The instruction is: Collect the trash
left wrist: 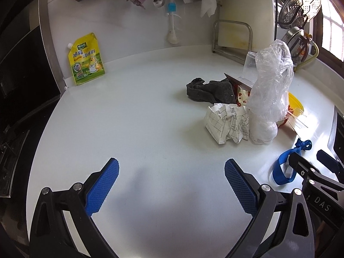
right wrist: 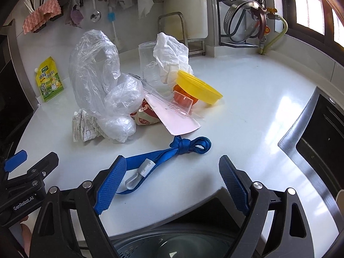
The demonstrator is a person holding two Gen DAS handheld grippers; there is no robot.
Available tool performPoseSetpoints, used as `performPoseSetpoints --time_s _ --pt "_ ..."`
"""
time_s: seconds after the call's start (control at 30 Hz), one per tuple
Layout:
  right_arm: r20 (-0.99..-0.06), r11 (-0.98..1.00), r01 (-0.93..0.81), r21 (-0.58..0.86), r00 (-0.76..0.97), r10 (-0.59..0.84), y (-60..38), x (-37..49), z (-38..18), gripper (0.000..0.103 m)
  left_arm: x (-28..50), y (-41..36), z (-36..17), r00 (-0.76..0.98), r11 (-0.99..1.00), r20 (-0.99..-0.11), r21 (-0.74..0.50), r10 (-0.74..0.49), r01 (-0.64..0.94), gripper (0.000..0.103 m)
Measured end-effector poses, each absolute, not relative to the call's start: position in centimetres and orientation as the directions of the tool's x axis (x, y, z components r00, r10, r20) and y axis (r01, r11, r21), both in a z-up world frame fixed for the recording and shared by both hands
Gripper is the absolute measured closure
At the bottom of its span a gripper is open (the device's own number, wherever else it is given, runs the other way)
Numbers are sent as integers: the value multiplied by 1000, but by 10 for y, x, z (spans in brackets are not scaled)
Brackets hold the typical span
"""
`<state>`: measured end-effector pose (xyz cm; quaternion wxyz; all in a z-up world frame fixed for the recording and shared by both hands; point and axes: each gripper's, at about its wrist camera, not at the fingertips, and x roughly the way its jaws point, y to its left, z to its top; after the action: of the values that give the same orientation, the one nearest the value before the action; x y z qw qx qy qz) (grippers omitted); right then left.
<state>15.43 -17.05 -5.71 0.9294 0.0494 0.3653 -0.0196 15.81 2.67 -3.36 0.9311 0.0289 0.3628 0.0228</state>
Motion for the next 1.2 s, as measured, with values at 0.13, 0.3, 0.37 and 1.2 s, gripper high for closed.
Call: performPoseSetpoints --time_s 0.13,0.3,0.37,1.2 --pt "-698 994 90 55 716 -26 -171 161 -63 19 163 26 -35 730 997 -680 64 67 -32 6" --pt "-679 995 92 47 733 -36 -173 162 -64 26 172 22 -37 724 999 -688 34 48 -33 6" --pt "-674 997 80 19 737 -46 -170 162 -63 41 176 20 -38 721 999 -691 40 54 -36 6" --pt "-660 996 54 68 751 4 -193 156 -61 96 213 9 -22 703 998 -711 -59 -29 -19 6"
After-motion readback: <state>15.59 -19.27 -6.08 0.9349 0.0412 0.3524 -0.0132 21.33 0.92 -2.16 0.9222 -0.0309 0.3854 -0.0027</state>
